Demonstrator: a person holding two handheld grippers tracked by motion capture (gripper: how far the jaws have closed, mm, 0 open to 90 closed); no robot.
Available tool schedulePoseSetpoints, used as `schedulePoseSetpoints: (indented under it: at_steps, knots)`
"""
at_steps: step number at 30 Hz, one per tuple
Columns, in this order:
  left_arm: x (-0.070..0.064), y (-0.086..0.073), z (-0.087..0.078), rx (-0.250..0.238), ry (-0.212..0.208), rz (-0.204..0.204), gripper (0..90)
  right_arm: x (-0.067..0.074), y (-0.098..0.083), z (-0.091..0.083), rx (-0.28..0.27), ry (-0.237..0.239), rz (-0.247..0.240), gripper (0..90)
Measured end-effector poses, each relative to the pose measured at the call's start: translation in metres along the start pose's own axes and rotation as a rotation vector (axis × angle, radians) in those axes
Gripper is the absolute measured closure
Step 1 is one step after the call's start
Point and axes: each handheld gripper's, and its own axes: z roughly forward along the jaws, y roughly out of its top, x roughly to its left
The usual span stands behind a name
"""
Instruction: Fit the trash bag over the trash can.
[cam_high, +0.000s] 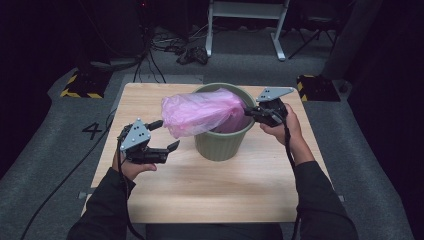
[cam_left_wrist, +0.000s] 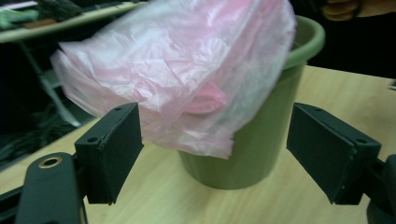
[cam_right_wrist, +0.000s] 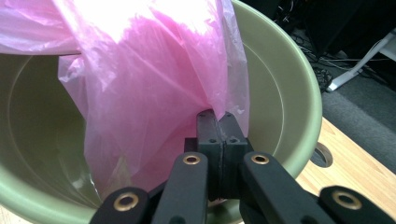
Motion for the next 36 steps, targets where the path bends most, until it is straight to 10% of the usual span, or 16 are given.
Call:
schedulePoseSetpoints:
  at_steps: [4, 7, 18, 30, 36]
  knots:
    - [0.001, 0.000, 0.006, -0.001, -0.031, -0.015, 27.1, -0.001, -0.003, 0.001, 0.004, -0.003, -0.001, 88.4]
    - [-0.001, 0.001, 0.008, -0.003, -0.035, 0.023, 52.1, -0.002, -0.006, 0.000, -0.008, 0.000, 0.012, 82.0]
    - [-0.004, 0.005, 0.006, -0.027, -0.079, 0.077, 83.7, 0.003, -0.005, -0.026, -0.130, 0.036, 0.018, 35.9]
    - [-0.005, 0.007, 0.003, -0.023, -0.062, 0.106, 89.6, 0.040, 0.028, -0.032, -0.222, 0.090, -0.084, 28.1]
    - [-0.006, 0.005, 0.002, -0.024, -0.068, 0.107, 89.9, 0.053, 0.044, -0.007, -0.156, 0.087, -0.129, 25.3]
